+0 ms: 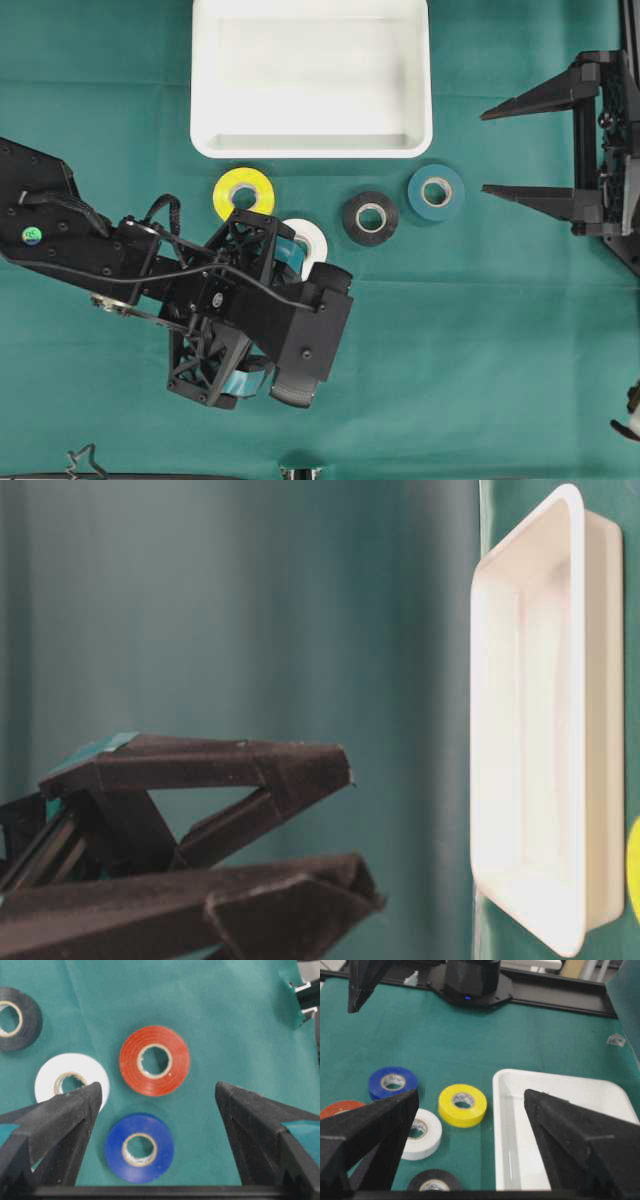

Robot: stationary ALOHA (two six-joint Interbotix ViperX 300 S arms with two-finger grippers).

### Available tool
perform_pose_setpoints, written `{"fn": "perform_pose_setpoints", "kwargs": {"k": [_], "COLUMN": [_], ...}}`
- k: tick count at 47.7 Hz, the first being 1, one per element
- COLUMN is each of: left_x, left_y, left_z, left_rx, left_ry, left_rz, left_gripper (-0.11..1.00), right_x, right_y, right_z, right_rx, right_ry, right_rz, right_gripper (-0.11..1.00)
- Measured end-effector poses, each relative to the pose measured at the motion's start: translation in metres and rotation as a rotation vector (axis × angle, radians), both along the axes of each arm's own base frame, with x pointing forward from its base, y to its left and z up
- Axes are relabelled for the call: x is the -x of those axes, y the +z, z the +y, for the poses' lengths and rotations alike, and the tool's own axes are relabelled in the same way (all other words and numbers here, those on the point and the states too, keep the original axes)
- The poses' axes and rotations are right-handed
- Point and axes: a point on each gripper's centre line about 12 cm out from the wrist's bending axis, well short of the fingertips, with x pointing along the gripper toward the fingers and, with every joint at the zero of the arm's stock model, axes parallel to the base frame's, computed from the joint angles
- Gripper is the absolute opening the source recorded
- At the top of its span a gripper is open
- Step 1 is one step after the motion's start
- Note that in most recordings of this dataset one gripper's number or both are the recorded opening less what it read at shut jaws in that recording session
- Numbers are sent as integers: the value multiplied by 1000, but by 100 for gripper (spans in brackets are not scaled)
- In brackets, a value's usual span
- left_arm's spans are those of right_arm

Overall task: Pick up the tape from a random location and place it into the white case.
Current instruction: 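Move the left gripper over the red tape roll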

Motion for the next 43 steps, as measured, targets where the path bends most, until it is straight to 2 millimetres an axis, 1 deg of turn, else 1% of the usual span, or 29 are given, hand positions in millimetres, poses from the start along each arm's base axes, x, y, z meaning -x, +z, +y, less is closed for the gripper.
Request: {"fn": "perform_pose_setpoints", "kwargs": {"k": [17,23,34,43], "left_x": [-1,-2,-4,-4], "left_y": [1,-1,-27,-56], "left_z": [0,-1,-6,-11], "left_rx": [2,6,12,18], "left_ry": [0,0,-11,-20], "left_rz": [-7,-19,-36,-55], "left_gripper": [99,99,99,99], "right_x": [0,0,0,0], "right_y": [0,0,-1,-1], "right_z": [0,0,0,0], "right_rx": [0,0,0,6], "right_ry": [0,0,0,1], "right_rz": [0,3,5,6], "right_gripper": [92,92,92,92]}}
